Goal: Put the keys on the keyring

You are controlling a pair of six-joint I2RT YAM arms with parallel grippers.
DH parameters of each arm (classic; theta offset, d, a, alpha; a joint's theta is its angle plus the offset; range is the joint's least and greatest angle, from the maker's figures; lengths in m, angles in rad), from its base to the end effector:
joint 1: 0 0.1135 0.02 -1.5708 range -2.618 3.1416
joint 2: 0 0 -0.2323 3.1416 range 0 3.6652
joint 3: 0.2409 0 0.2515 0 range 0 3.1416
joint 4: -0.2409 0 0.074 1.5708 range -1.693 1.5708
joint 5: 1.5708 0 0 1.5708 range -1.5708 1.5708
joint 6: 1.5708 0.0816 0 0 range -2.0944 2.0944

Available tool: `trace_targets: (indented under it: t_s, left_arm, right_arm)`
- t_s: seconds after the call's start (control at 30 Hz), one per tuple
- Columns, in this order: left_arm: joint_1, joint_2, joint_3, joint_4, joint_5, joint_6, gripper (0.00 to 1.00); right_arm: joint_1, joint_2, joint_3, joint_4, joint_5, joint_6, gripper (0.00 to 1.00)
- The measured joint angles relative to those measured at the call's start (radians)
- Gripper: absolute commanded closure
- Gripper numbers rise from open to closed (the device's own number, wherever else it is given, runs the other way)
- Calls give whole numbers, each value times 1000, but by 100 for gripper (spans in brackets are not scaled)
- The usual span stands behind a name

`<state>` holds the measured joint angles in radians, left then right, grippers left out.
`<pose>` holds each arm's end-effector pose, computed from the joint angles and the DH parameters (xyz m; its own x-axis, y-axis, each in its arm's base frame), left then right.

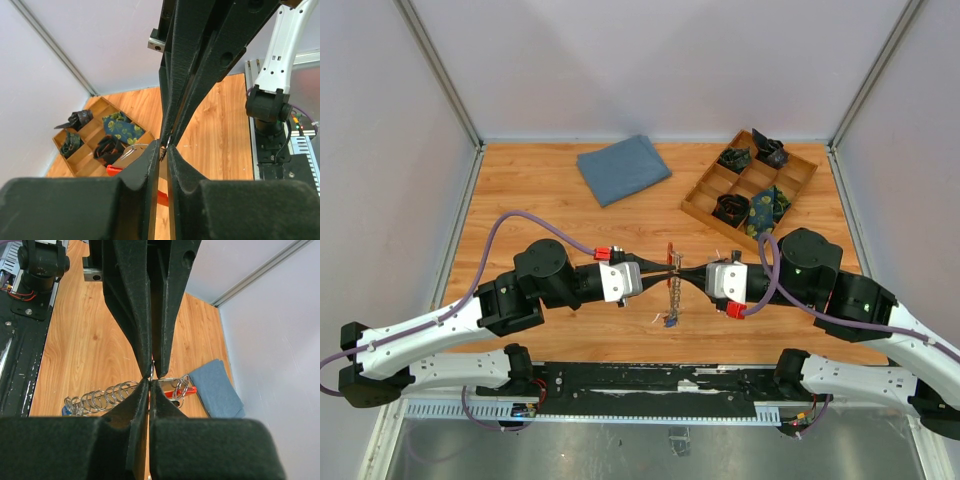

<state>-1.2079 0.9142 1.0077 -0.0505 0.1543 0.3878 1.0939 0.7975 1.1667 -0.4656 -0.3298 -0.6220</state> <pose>0.0842 -0.2571 0.3867 0.3841 0.0412 -0.9224 0.8999 0.2070 0.3839 0.0749 0.2026 0.4093 0.5401 -0.1557 -0.8271 -0.8291 0.0704 -0.5546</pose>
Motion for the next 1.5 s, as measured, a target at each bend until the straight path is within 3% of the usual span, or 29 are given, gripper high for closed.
trace_targets:
  t_s: [0.13,0.27,0.4,0.63,0.77,0.97,1.03,1.27,1.5]
  left_arm:
    - [0,0,0,-1,0,4,98]
    - [0,0,0,-1,1,8,87]
    - [0,0,0,3,-1,8,86]
    - [0,0,0,5,-2,7,99]
    - [0,0,0,5,-1,11,99]
    - [0,2,0,7,-24,3,100]
    - [0,6,0,3,-54,-5,100]
    - [4,19,0,-3,-162,-28,99]
    - [91,28,-8,-23,-213,-85,99]
  right_arm:
    - [0,-2,-1,4,2,-7,100]
    - [0,-3,-1,5,5,-7,100]
    - [0,-3,-1,6,5,-7,100]
    - [0,-7,-1,11,8,-7,100]
    - [0,-8,-1,13,12,-7,98]
    - [0,-17,-10,26,33,0,64]
    - [0,-23,-10,32,53,5,57]
    - [0,-29,3,34,205,50,54]
    - [-1,26,60,18,512,201,62]
